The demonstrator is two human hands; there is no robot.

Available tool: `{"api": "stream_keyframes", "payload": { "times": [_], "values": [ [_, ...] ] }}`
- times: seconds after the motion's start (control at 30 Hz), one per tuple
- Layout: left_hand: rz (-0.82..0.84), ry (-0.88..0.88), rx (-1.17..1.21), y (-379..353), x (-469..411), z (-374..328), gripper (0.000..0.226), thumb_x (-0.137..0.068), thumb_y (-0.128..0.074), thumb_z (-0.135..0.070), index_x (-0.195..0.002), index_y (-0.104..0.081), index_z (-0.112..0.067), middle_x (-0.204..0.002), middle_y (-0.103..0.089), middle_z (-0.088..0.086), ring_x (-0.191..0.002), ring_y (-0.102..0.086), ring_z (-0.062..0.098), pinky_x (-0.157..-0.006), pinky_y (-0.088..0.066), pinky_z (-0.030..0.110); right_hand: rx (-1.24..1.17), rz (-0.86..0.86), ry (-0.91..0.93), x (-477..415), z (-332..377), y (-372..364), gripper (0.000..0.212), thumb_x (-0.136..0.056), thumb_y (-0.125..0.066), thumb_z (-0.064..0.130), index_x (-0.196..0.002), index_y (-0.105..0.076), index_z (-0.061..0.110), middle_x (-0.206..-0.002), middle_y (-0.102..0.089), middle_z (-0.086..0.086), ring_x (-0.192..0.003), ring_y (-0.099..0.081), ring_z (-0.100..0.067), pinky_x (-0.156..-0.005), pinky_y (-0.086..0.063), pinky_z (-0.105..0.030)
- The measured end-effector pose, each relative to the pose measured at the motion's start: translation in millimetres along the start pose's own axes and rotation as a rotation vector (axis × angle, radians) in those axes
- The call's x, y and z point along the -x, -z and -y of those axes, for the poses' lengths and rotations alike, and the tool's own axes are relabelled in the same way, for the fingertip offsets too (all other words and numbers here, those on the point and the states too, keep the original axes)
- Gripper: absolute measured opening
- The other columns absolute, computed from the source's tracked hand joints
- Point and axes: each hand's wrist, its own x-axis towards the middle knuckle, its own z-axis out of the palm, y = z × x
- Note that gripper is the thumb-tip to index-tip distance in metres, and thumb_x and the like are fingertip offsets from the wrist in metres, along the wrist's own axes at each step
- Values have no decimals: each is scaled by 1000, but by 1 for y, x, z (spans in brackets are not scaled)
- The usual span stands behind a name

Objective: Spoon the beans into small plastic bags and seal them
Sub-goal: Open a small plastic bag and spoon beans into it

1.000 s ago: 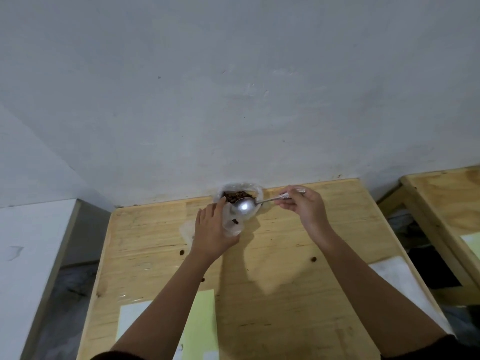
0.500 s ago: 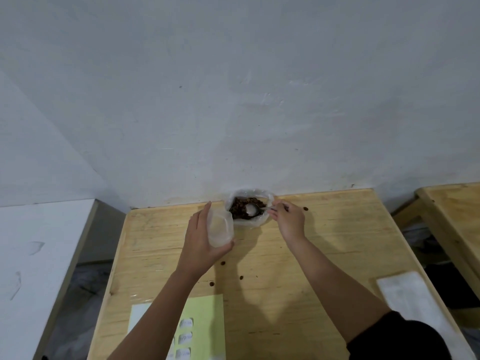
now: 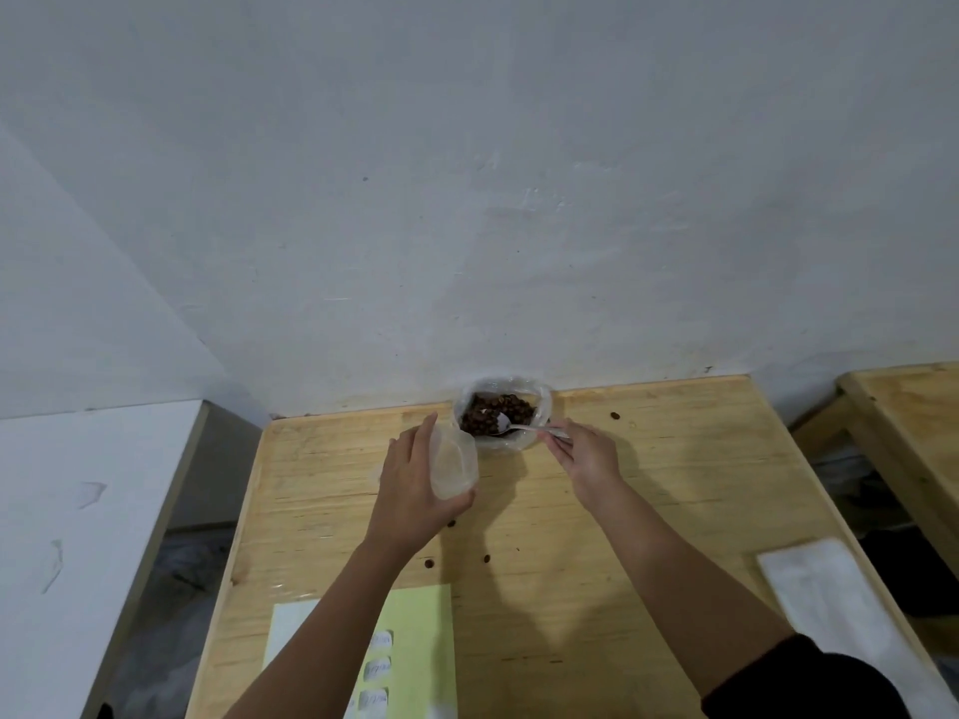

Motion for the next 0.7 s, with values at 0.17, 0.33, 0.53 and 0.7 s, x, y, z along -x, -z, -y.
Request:
{"api": "stream_keyframes", "payload": {
  "times": [0.17,0.33,0.53,0.7],
  "values": [
    [-16,10,-197,-11,-14,-6,95,-70,-76,-37,-145,-27,-8,-133,-44,12,-125,-38,29,-113,-25,47,-3,45,70,14,17,24,15,-91,-53,0,-84,-65,-5,-88,-66,-18,-77,-68,-24,-65,-59,-21],
    [60,-26,-268,-29,-26,-20,96,-72,-72,-42,-147,-23,-8,-135,-42,12,-130,-36,29,-116,-18,45,87,102,206,33,41,43,20,-91,-52,0,-77,-65,-4,-79,-67,-18,-63,-70,-21,-58,-56,-18],
    [42,-96,-233,-43,-31,-36,95,-71,-71,-48,-145,-29,-6,-129,-48,14,-124,-43,32,-109,-29,51,354,245,420,48,59,50,24,-95,-48,1,-80,-67,3,-76,-68,-13,-62,-70,-15,-64,-57,-18],
    [5,-87,-143,-38,-28,-38,95,-67,-76,-38,-144,-30,-8,-128,-48,11,-121,-44,30,-106,-33,50,373,262,480,46,69,54,25,-95,-47,3,-82,-68,6,-73,-71,-6,-66,-71,-16,-65,-56,-19]
  ]
}}
